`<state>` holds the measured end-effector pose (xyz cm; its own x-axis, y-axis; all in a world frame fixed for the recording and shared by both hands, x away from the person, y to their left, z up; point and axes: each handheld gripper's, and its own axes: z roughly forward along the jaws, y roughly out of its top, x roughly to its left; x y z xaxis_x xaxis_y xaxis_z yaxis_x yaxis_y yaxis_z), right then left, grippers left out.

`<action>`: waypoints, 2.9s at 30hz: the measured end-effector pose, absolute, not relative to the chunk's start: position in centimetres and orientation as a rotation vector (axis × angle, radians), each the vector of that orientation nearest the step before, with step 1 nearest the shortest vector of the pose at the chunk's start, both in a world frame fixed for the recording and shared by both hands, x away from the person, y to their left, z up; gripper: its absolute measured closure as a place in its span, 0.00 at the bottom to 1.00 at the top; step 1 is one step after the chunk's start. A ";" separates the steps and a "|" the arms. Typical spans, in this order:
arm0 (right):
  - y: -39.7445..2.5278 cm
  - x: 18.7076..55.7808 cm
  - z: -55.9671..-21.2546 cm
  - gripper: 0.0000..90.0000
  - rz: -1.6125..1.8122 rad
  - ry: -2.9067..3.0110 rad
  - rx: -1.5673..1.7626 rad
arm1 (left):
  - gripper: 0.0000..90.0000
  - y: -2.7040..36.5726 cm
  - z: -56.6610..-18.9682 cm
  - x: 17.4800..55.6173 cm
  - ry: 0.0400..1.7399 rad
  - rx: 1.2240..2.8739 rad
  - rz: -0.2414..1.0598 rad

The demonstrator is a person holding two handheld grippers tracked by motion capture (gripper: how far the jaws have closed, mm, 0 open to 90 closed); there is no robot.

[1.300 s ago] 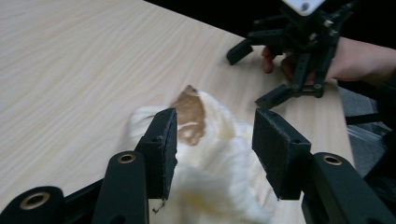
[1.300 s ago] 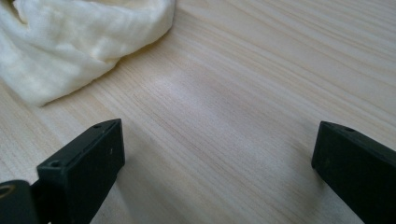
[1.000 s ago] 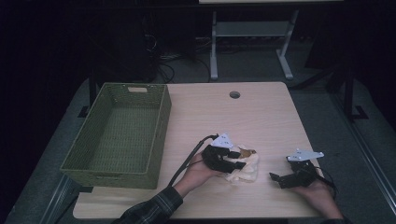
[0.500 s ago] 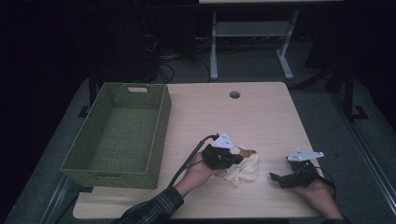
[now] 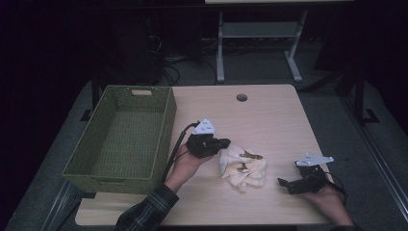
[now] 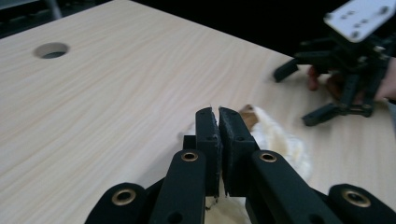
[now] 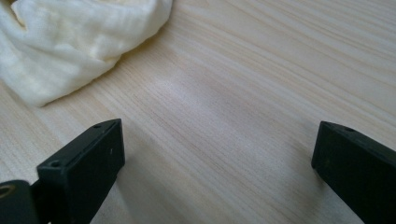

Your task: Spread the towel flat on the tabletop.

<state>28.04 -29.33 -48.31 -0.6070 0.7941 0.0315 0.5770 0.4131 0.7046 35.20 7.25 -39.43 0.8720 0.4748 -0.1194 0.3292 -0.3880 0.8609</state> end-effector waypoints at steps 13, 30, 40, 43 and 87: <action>-29.3 28.1 -48.3 0.02 0.998 2.369 1.184 | 0.77 9.4 -40.5 36.7 0.809 1.996 0.305; -27.9 27.8 -45.6 0.38 1.152 2.367 1.121 | 0.66 5.9 -41.3 31.9 0.578 2.059 0.103; -25.9 29.5 -44.7 0.51 1.221 2.380 1.101 | 0.67 2.8 -43.6 31.5 0.492 2.128 0.053; -25.4 30.2 -44.6 0.56 1.235 2.374 1.103 | 0.67 2.1 -44.1 31.5 0.482 2.143 0.054; -28.3 35.2 -41.7 0.98 1.096 2.195 1.156 | 0.97 8.5 -41.2 35.2 0.763 1.977 0.239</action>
<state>35.25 -28.26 -41.72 -0.5621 0.8270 -0.0082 0.4905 0.3413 0.8019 35.21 8.47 -41.20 0.7847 0.6030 -0.1437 0.4136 -0.3365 0.8460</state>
